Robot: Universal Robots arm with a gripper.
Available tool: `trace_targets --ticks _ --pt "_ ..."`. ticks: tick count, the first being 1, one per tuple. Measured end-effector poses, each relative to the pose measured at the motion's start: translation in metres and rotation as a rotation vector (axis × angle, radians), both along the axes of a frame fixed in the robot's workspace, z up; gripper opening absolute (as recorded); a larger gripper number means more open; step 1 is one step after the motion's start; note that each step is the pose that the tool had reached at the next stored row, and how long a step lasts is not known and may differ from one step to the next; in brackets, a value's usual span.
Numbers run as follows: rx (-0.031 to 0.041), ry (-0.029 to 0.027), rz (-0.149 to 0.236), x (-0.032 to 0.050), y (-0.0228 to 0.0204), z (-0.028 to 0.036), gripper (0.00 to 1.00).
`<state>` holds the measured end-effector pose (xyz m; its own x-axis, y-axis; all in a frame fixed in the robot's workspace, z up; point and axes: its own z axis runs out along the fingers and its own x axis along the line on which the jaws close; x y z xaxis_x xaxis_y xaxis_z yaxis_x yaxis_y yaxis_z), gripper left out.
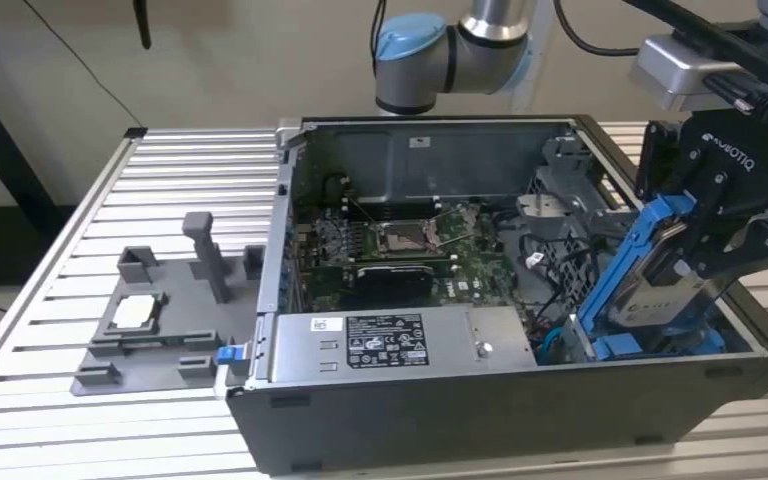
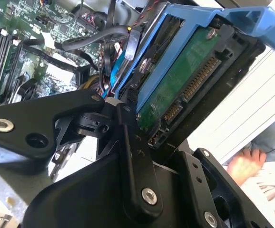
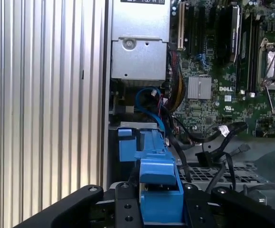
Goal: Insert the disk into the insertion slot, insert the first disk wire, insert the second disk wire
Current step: 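Insert the disk into the insertion slot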
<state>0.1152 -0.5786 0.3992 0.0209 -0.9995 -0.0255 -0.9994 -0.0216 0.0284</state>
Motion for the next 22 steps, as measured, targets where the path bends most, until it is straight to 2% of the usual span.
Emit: trace_targets --ticks 13,16,22 --pt "0.0 0.0 0.003 -0.0008 0.0001 -0.0235 0.33" --pt "0.0008 -0.0054 0.002 -0.0009 0.0001 -0.0244 0.33" --pt "0.001 -0.0058 0.003 -0.0008 0.0001 -0.0245 0.33"
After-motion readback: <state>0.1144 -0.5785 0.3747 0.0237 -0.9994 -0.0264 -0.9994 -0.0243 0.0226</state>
